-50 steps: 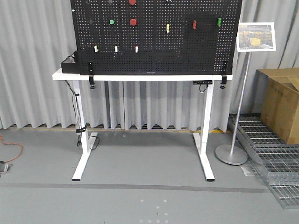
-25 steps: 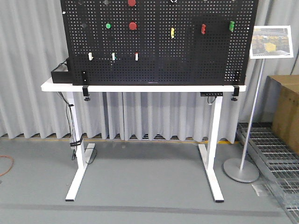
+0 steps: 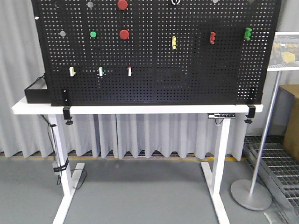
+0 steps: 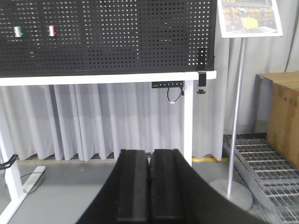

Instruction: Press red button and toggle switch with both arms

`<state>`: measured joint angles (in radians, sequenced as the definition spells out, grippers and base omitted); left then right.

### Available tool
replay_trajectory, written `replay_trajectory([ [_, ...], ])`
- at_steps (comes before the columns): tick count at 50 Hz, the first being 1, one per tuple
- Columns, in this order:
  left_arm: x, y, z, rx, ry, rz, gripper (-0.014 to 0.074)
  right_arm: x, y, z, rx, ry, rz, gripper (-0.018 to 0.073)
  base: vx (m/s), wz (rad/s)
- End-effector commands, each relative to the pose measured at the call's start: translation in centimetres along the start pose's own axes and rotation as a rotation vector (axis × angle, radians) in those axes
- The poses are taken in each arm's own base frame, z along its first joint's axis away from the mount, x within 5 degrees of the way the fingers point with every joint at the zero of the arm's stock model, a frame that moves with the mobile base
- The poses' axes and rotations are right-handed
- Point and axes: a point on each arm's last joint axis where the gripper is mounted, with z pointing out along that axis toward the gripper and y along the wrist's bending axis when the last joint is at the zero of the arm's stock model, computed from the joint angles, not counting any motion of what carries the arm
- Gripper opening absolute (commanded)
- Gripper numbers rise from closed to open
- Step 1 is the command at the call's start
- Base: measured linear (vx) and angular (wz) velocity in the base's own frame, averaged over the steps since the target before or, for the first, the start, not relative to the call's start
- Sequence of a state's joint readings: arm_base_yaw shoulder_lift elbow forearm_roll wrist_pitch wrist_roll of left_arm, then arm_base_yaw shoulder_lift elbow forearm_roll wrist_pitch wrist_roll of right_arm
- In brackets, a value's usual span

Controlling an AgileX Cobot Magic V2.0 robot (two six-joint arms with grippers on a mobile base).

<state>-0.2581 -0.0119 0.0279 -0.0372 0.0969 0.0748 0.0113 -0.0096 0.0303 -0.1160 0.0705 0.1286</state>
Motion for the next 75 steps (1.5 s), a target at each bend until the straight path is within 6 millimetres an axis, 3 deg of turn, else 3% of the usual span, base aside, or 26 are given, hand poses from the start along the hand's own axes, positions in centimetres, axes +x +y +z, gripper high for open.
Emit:
replay_trajectory([
  [1,0.09,0.03,0.0,-0.006,-0.067,-0.01,0.0002,-0.44,0.06,-0.12,-0.005,-0.087,-0.012,-0.0003,0.47,-0.03],
  [75,0.09,0.03,0.0,-0.006,-0.067,-0.01,0.0002,-0.43,0.06,-0.12,-0.005,-0.086,-0.012,-0.0003,0.4,0.01],
])
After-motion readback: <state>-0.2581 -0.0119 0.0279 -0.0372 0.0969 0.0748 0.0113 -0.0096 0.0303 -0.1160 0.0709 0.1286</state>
